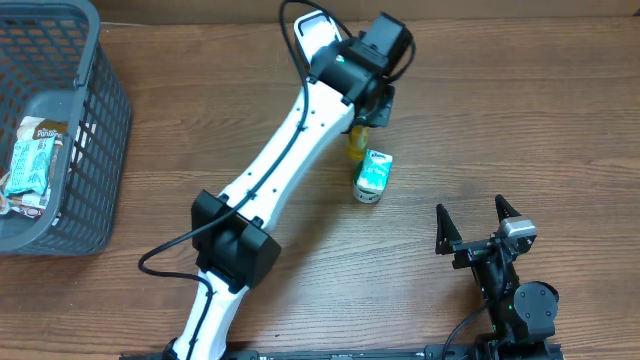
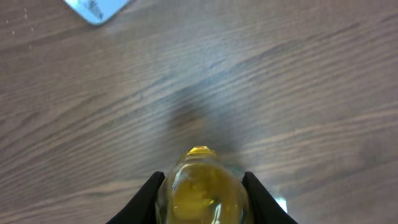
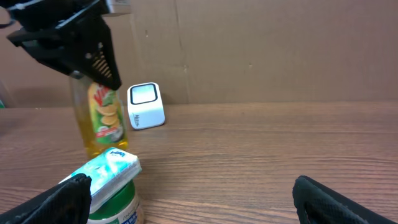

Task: Scan the item barcode
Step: 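Lift the oil bottle out and carry it toward the white scanner, then hold the oil bottle at the scanner, then lower it beside the tissues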

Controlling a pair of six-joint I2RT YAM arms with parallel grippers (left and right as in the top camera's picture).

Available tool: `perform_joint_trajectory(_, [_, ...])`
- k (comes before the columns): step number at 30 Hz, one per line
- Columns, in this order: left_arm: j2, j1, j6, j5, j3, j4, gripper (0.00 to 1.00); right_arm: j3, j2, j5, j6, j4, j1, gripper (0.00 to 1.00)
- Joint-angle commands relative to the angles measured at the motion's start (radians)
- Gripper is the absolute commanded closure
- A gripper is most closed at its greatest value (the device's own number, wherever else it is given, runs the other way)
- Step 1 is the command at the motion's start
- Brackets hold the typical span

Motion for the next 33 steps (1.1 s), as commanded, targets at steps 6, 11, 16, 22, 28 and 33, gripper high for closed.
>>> perform_joint_trajectory(6, [0.031,-0.001,-0.051,-0.119,-0.021,0.041,0.83,-0.01,-0.009,0.009,0.007,0.004,-0.003,0.0])
perform_joint_trajectory(11, [0.035,-0.003,-0.052,-0.119,-0.073,0.06,0.82,-0.01,-0.009,0.009,0.007,0.004,-0.003,0.0])
perform_joint_trajectory(16, [0.035,-0.003,-0.088,-0.135,-0.141,0.073,0.82,-0.01,-0.009,0.009,0.007,0.004,-0.003,0.0])
perform_joint_trajectory(22, [0.035,0.003,-0.093,-0.136,-0.223,0.113,0.81,-0.01,-0.009,0.009,0.007,0.004,-0.003,0.0])
perform_joint_trajectory(28, [0.035,0.005,-0.09,-0.085,-0.231,0.109,0.68,-0.01,-0.009,0.009,0.007,0.004,-0.003,0.0])
perform_joint_trajectory(33, [0.035,0.008,-0.084,-0.057,-0.231,0.091,0.45,-0.01,-0.009,0.009,0.007,0.004,-0.003,0.0])
